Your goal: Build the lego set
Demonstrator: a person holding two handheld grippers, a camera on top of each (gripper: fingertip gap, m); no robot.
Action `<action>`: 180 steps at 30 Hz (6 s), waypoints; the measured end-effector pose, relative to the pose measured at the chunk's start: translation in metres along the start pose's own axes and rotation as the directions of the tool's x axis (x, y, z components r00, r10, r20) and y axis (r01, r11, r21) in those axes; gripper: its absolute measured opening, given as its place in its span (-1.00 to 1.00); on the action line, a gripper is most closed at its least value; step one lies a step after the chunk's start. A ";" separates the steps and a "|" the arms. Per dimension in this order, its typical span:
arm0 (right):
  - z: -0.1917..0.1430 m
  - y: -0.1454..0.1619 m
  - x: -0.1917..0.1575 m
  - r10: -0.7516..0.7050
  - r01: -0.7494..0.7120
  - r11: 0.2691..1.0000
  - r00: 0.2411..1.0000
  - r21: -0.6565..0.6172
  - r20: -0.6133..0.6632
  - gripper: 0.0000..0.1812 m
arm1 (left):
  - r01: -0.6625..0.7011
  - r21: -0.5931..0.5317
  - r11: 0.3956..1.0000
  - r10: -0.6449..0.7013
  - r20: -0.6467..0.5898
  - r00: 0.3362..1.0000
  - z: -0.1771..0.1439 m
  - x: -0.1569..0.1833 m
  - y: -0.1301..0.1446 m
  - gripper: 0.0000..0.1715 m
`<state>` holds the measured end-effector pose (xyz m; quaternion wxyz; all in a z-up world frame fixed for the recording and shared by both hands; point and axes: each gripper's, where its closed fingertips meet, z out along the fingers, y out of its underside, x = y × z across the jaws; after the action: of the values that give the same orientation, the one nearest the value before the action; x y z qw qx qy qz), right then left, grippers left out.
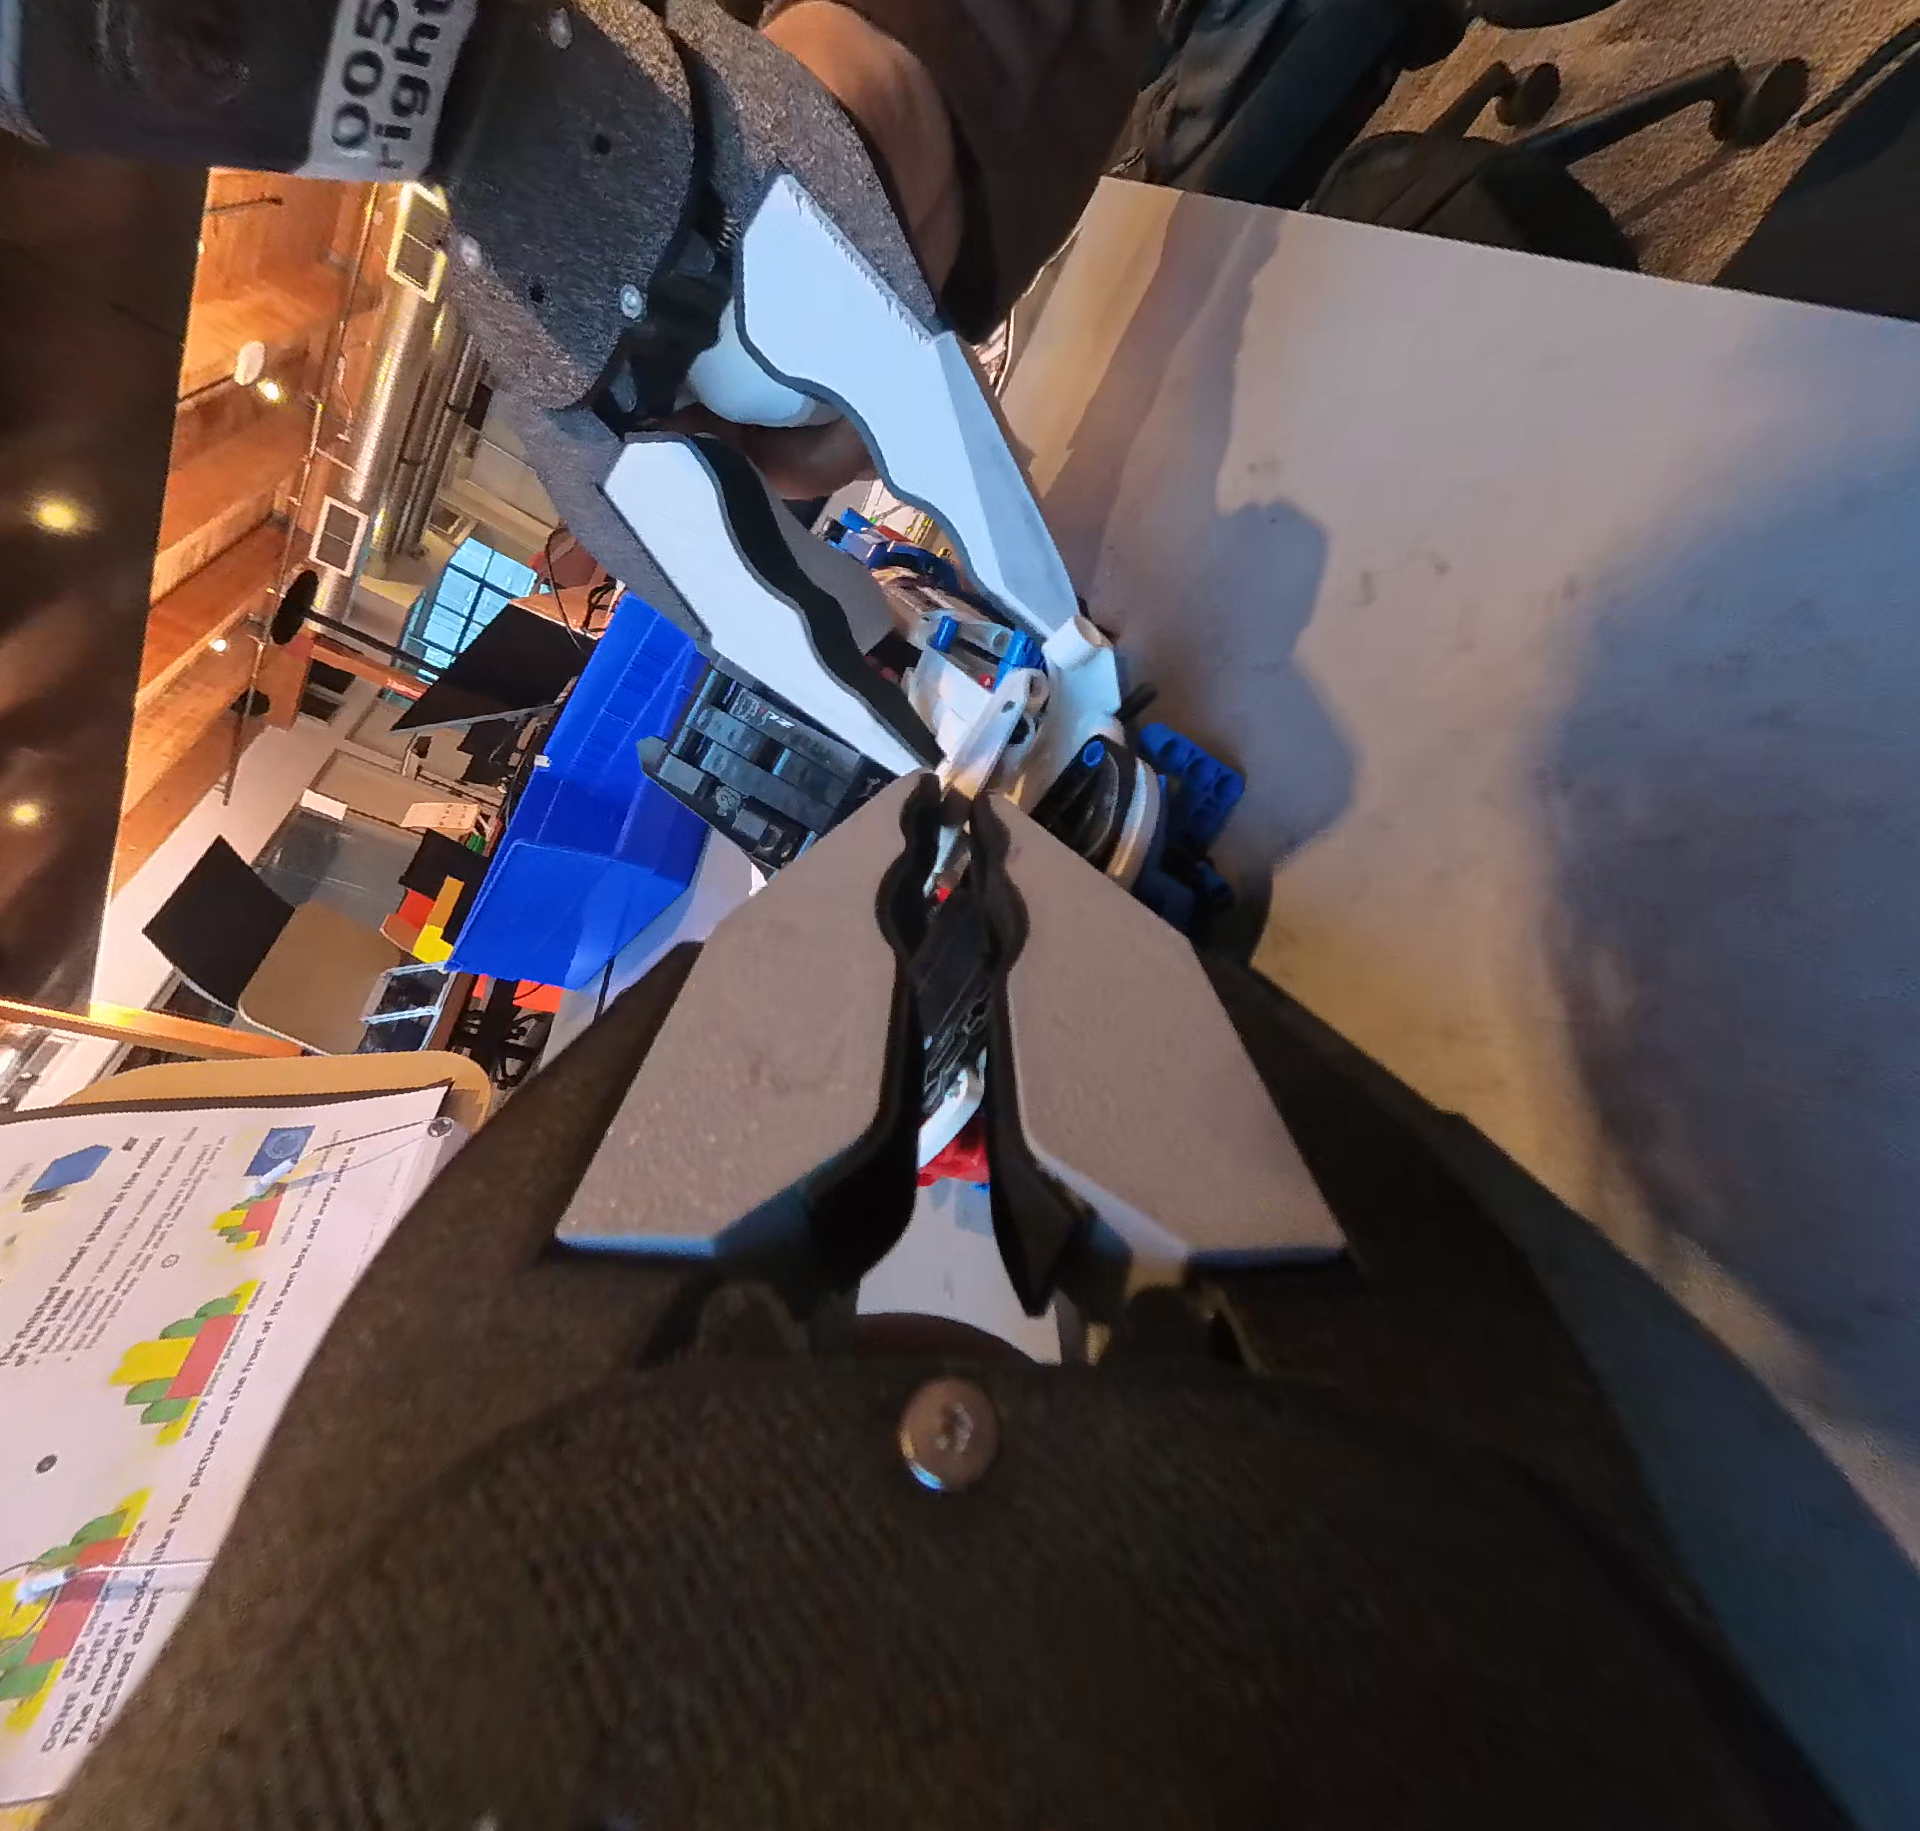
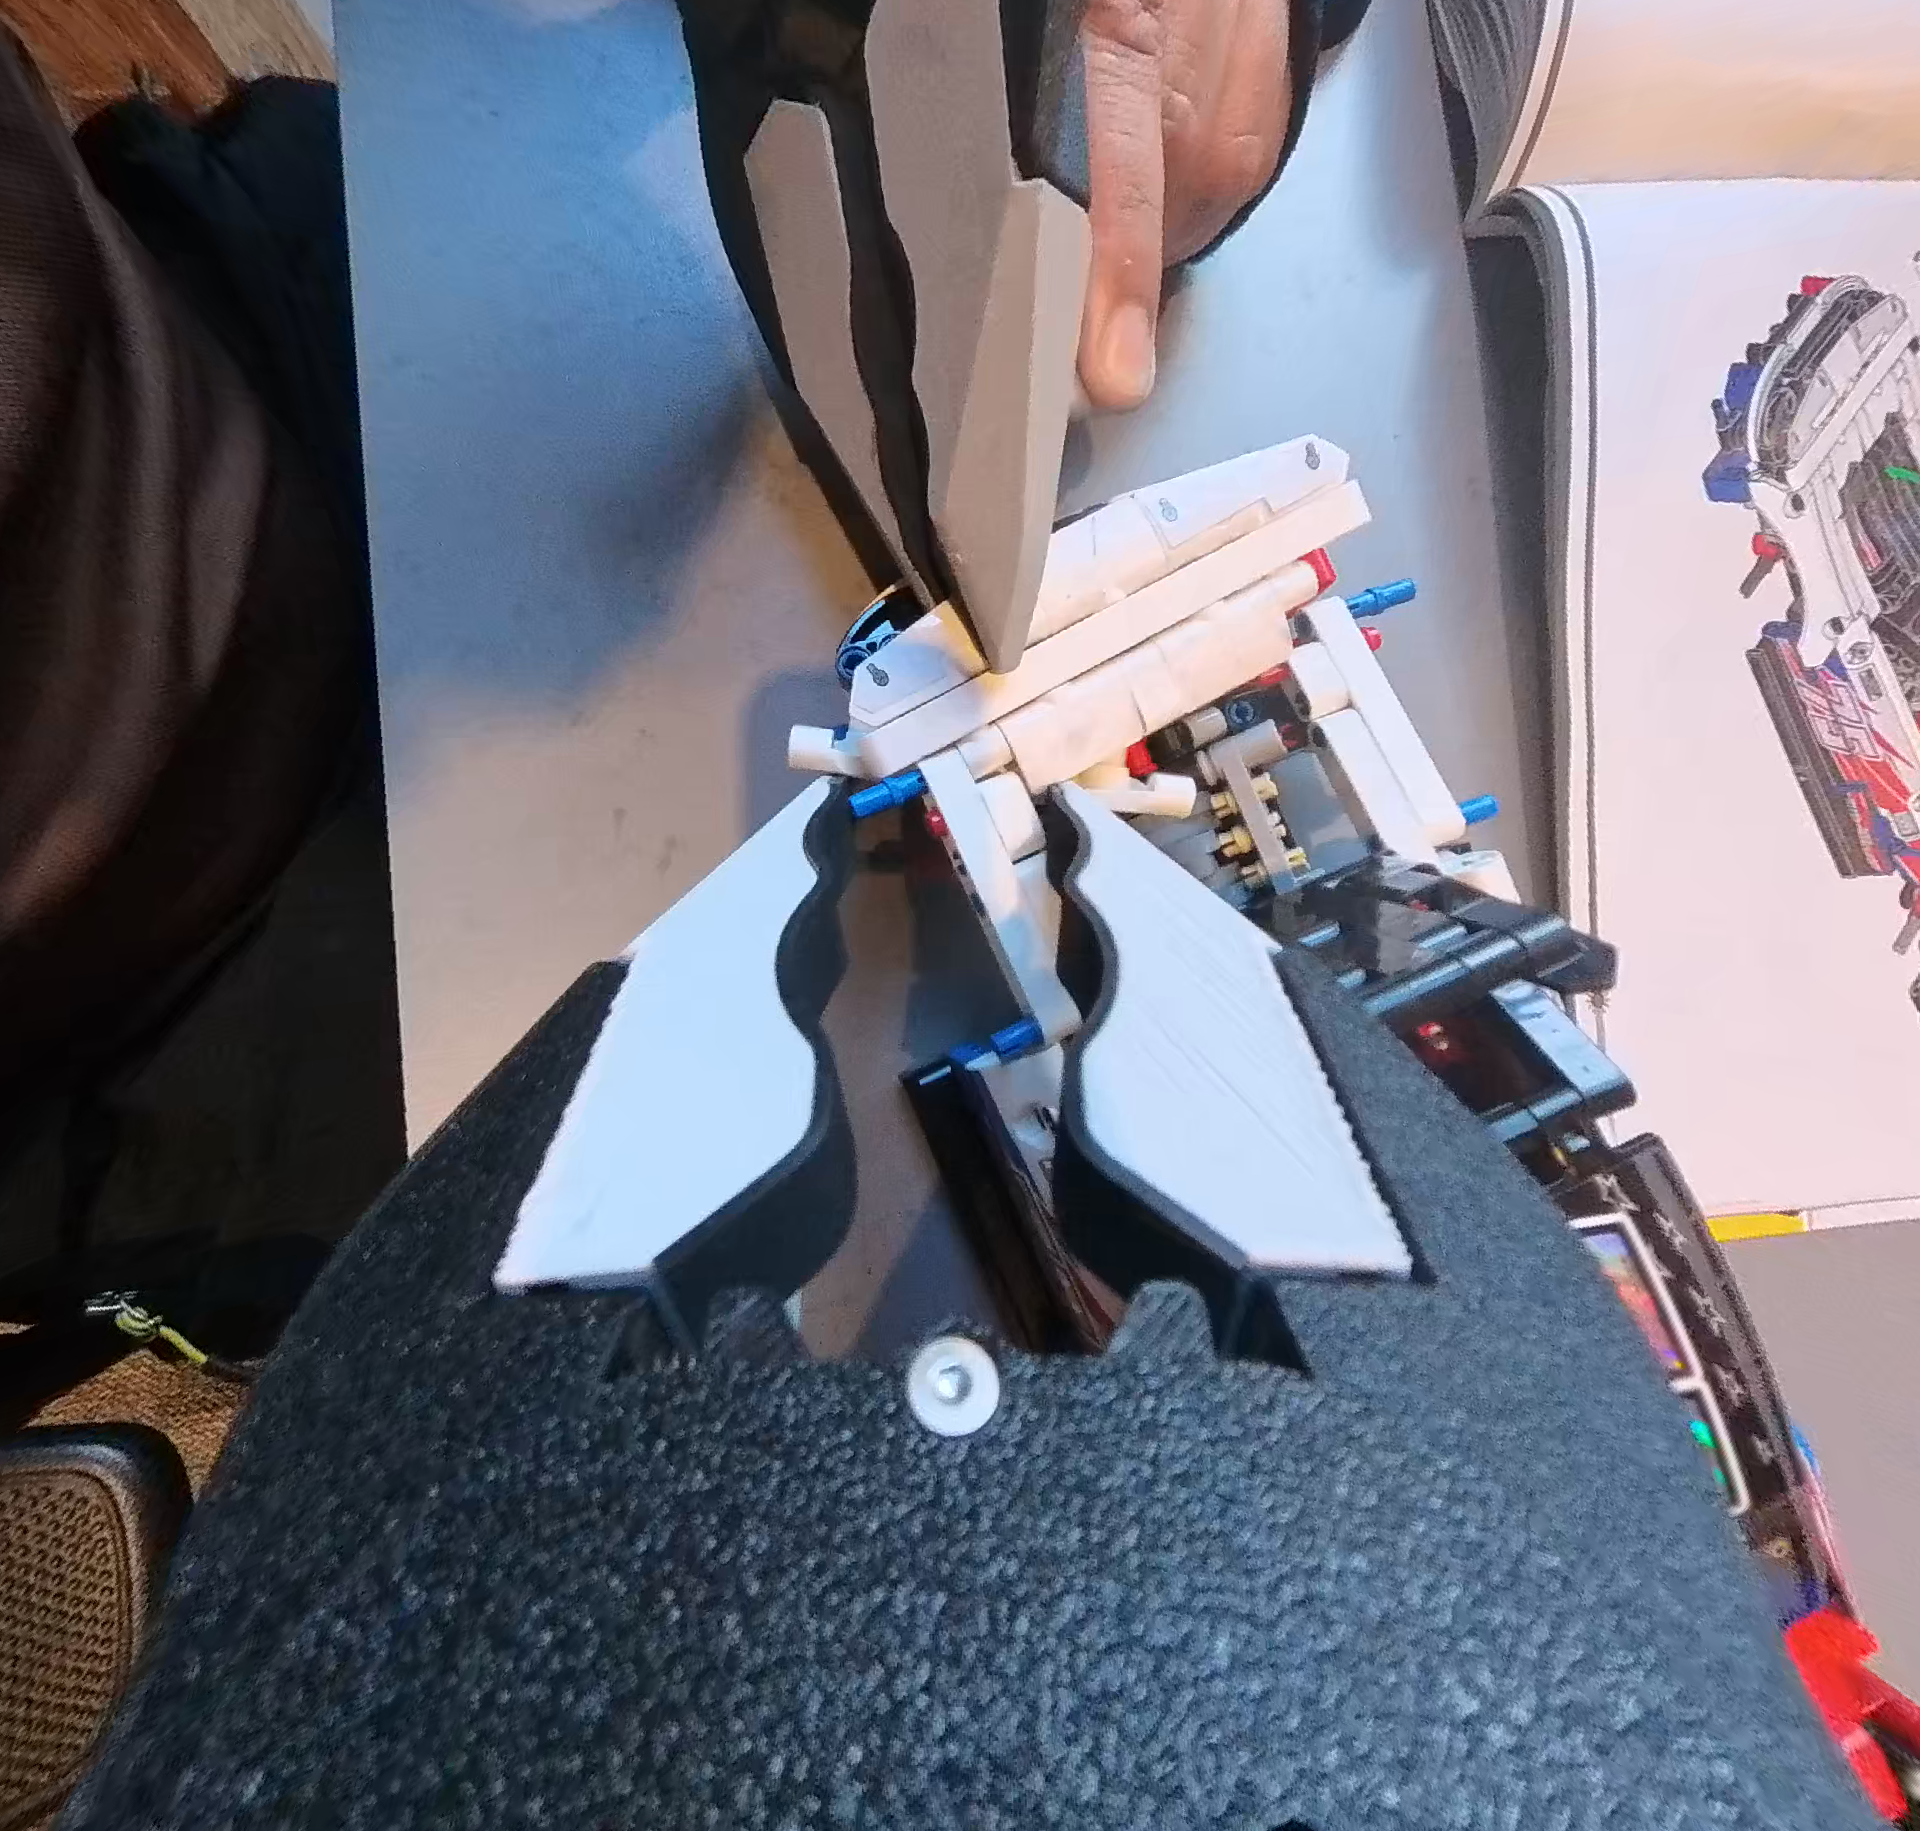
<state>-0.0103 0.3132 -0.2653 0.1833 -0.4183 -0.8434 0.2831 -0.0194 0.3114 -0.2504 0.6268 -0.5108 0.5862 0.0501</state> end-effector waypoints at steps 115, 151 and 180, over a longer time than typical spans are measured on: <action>-0.048 0.035 -0.034 0.753 -0.827 0.357 0.530 0.433 0.391 -0.93 | -0.051 -0.456 0.889 -0.308 -0.676 0.670 0.022 0.015 -0.008 -0.57; -0.080 0.112 -0.089 0.745 -0.749 0.660 0.663 -0.057 -0.074 -0.93 | 0.104 -0.392 0.914 -0.309 -0.509 0.803 0.015 0.013 -0.013 -0.57; -0.044 0.035 -0.034 0.831 -0.842 0.303 0.463 0.447 0.308 -0.90 | 0.059 -0.350 0.935 -0.307 -0.712 0.631 0.031 0.008 -0.008 -0.57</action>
<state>0.0548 0.3172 -0.2559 0.1116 -0.7203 -0.3856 0.5658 0.0088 0.3251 -0.2582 0.2432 -0.6292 0.7237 -0.1457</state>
